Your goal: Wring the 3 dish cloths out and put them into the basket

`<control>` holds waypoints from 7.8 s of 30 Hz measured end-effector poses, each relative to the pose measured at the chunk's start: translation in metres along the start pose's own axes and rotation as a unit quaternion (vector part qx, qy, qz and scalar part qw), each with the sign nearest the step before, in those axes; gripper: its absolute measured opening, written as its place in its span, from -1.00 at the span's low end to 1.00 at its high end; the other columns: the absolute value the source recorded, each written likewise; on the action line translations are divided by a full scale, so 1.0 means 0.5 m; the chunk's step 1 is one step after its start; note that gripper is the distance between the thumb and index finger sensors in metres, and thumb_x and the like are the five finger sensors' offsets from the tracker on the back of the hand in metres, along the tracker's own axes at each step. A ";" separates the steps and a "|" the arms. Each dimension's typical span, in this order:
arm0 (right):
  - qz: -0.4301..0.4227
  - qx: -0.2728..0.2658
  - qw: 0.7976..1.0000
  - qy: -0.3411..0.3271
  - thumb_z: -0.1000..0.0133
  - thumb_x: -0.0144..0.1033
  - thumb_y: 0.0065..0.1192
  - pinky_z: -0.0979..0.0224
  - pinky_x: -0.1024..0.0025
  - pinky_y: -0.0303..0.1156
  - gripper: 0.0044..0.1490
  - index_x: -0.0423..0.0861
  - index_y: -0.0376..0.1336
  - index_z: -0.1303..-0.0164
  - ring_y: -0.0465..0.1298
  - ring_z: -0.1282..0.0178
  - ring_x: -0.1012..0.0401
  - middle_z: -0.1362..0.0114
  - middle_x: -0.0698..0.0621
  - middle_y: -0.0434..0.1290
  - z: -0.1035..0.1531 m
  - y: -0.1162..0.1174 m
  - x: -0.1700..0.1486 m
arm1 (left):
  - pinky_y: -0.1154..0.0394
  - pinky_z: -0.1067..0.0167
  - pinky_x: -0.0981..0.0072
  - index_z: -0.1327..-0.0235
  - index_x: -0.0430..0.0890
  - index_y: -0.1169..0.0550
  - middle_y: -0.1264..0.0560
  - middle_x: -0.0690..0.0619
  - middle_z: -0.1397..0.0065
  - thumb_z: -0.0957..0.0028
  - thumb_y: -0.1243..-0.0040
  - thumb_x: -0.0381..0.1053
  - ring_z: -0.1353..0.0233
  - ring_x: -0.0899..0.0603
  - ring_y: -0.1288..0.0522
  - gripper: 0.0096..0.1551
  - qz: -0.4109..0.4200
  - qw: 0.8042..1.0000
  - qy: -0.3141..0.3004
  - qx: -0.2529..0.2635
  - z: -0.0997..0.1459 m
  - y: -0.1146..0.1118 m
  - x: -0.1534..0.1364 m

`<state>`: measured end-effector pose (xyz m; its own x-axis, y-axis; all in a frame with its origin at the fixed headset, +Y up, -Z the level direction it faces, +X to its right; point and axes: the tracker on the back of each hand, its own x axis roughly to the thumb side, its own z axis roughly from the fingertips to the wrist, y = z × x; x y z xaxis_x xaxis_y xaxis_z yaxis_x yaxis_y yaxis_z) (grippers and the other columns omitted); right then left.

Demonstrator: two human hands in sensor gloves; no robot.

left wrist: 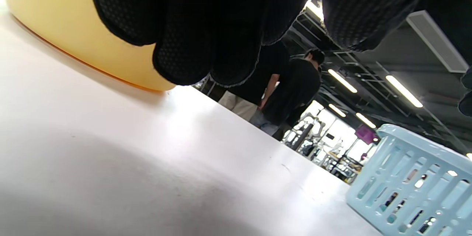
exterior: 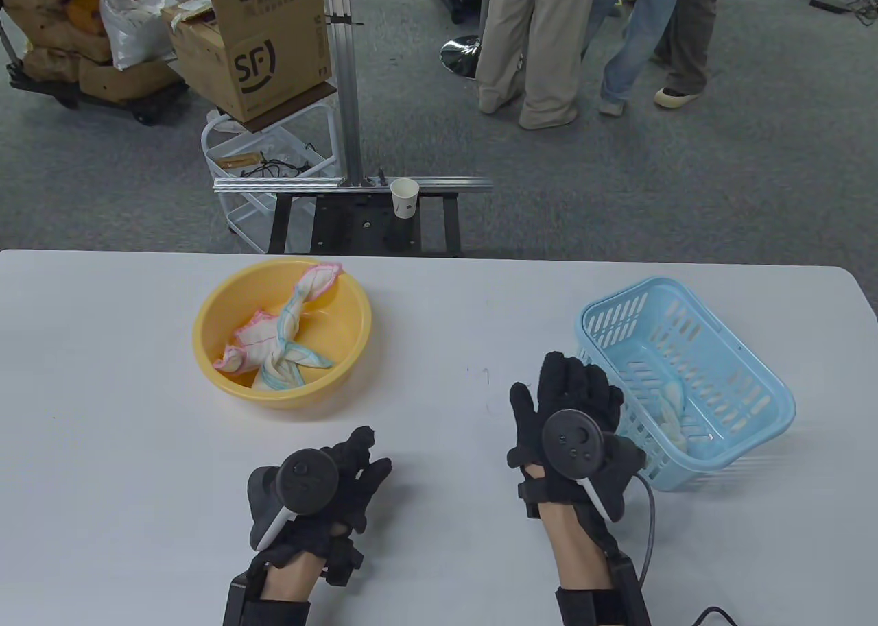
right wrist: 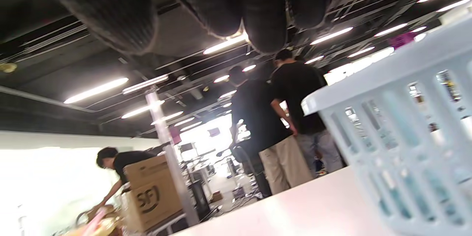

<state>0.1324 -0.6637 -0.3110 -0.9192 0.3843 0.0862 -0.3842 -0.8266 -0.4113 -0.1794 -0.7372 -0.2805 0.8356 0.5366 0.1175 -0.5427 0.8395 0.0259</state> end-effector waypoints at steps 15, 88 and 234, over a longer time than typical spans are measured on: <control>-0.008 0.077 0.992 -0.103 -0.17 0.24 0.24 -0.53 -0.45 -0.04 -0.03 -0.09 0.00 -0.61 0.05 -0.67 -0.29 -0.70 -0.24 0.02 0.084 0.144 0.032 | -0.13 -0.54 -0.28 -0.62 0.13 -0.18 -0.17 0.12 -0.65 0.08 -0.30 0.35 -0.65 -0.20 -0.23 0.01 -0.048 0.998 0.045 -0.003 -0.006 -0.005 -0.031; -0.034 0.132 0.987 -0.086 -0.17 0.22 0.22 -0.50 -0.42 0.10 -0.05 -0.14 0.05 -0.58 0.18 -0.61 -0.30 -0.65 -0.27 0.15 0.100 0.159 0.001 | -0.28 -0.48 -0.13 -0.27 0.13 -0.60 -0.46 0.16 -0.41 -0.01 -0.29 0.09 -0.44 -0.13 -0.42 -0.49 -0.192 0.962 0.180 0.073 -0.179 0.340 -0.114; -0.446 0.295 0.845 0.009 -0.08 -0.17 0.40 -0.35 -0.25 0.38 -0.27 -0.24 0.28 -0.39 0.55 -0.23 -0.17 -0.21 -0.22 0.60 0.092 0.162 0.001 | -0.51 -0.16 -0.09 -0.49 0.41 -0.32 -0.66 0.09 -0.12 0.20 -0.52 0.04 0.03 -0.14 -0.66 -0.05 -0.081 0.983 -0.142 -0.082 0.006 -0.014 0.106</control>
<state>0.0966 -0.7494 -0.3027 -0.2411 0.9645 0.1082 -0.9049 -0.2637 0.3342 -0.1317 -0.7148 -0.2713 0.8402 0.3689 0.3976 -0.3638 0.9270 -0.0914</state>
